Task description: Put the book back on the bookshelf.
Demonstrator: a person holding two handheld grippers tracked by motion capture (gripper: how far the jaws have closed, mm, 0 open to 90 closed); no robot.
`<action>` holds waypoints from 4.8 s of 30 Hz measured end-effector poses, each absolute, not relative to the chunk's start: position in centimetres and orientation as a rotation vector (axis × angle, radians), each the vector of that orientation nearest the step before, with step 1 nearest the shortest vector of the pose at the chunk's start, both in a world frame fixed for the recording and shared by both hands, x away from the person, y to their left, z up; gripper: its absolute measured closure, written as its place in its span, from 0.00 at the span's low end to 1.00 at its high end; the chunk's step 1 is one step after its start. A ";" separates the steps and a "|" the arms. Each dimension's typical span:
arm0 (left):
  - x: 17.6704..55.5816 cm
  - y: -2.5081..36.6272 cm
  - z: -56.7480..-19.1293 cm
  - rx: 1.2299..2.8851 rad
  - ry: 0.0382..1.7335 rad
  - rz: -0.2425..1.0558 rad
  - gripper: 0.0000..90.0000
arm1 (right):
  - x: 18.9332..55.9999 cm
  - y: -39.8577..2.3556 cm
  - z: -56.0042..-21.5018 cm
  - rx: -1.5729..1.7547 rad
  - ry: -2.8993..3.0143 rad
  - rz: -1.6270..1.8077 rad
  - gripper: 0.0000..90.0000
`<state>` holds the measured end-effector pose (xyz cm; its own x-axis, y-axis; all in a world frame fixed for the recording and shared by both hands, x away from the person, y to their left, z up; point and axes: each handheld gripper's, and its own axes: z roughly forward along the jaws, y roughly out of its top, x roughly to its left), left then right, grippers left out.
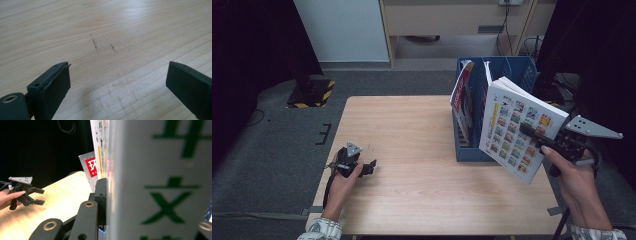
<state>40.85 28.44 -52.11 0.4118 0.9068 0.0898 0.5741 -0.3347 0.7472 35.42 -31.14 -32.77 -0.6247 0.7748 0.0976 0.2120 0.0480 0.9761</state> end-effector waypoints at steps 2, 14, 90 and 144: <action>40.8 28.4 -52.1 2.035 1.251 0.675 0.06 | 35.3 -31.3 -32.8 0.991 1.870 1.608 0.82; 40.8 28.5 -52.1 2.033 1.250 0.678 0.06 | 34.7 -32.5 -32.6 1.007 1.853 1.577 0.82; 40.7 28.2 -51.9 2.036 1.237 0.693 0.06 | 42.7 -33.8 -31.0 1.235 1.585 1.273 0.82; 40.6 28.1 -52.0 2.032 1.243 0.689 0.06 | 50.3 -31.7 -38.2 1.300 1.492 1.263 0.82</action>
<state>40.64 28.14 -52.05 0.4124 0.9055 0.0995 0.5640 -0.3396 0.7527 50.31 -31.70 -38.16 -0.1793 0.9823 0.0535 0.2145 -0.0140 0.9766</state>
